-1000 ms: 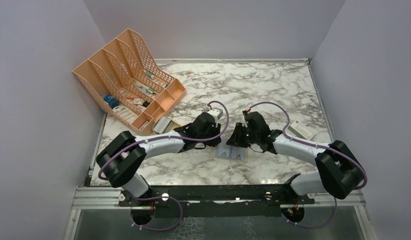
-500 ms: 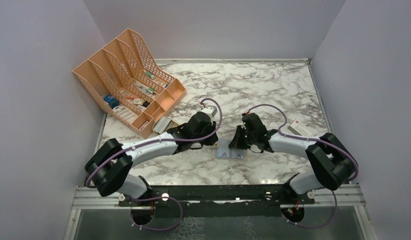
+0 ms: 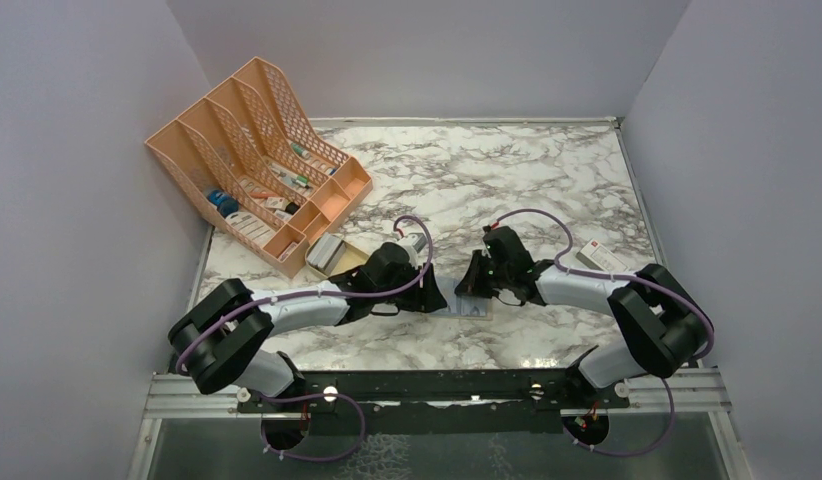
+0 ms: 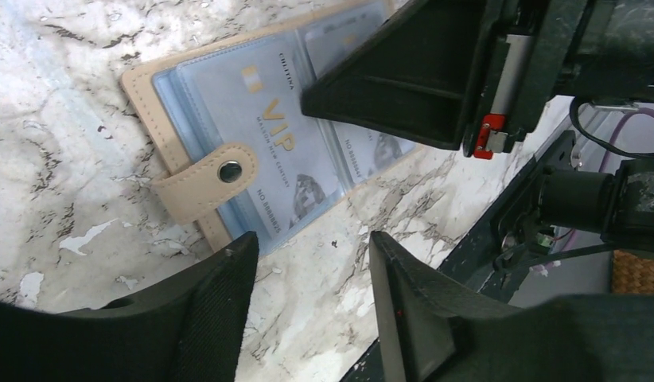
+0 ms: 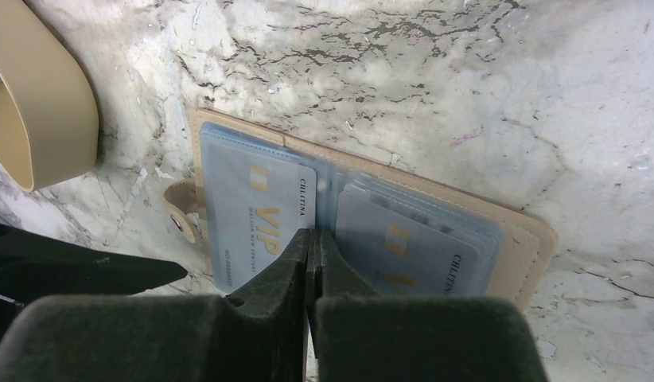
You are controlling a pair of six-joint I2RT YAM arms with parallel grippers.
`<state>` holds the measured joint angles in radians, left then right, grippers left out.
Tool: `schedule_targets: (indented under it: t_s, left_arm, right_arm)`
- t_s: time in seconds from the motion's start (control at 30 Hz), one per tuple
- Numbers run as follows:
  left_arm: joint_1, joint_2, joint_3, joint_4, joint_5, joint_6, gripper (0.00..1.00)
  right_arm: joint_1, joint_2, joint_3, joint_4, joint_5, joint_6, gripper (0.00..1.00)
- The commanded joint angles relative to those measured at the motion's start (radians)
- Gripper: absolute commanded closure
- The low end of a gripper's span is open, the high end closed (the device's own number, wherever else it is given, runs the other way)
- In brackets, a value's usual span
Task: Put the credit cards into the card holder
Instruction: Insert the credit card into the card holder.
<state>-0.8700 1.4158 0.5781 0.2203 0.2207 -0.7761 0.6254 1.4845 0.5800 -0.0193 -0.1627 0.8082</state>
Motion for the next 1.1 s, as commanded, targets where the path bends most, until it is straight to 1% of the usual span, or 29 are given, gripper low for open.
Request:
schedule_targets:
  t_s: [0.0, 0.2, 0.73, 1.07]
  left_arm:
    - [0.001, -0.012, -0.013, 0.021, -0.042, -0.005, 0.41]
    - [0.001, 0.018, -0.026, 0.068, -0.053, -0.004, 0.39]
    - [0.003, 0.099, -0.002, 0.093, -0.048, -0.024, 0.40]
    - [0.002, 0.072, 0.006, 0.102, -0.031, -0.039, 0.42]
  right_arm:
    - [0.006, 0.031, -0.053, -0.050, 0.062, -0.014, 0.99]
    - [0.006, 0.036, -0.063, -0.032, 0.059, -0.012, 0.99]
    - [0.006, 0.023, -0.074, -0.024, 0.057, -0.015, 0.99]
    - [0.006, 0.019, -0.082, -0.016, 0.056, -0.014, 0.99]
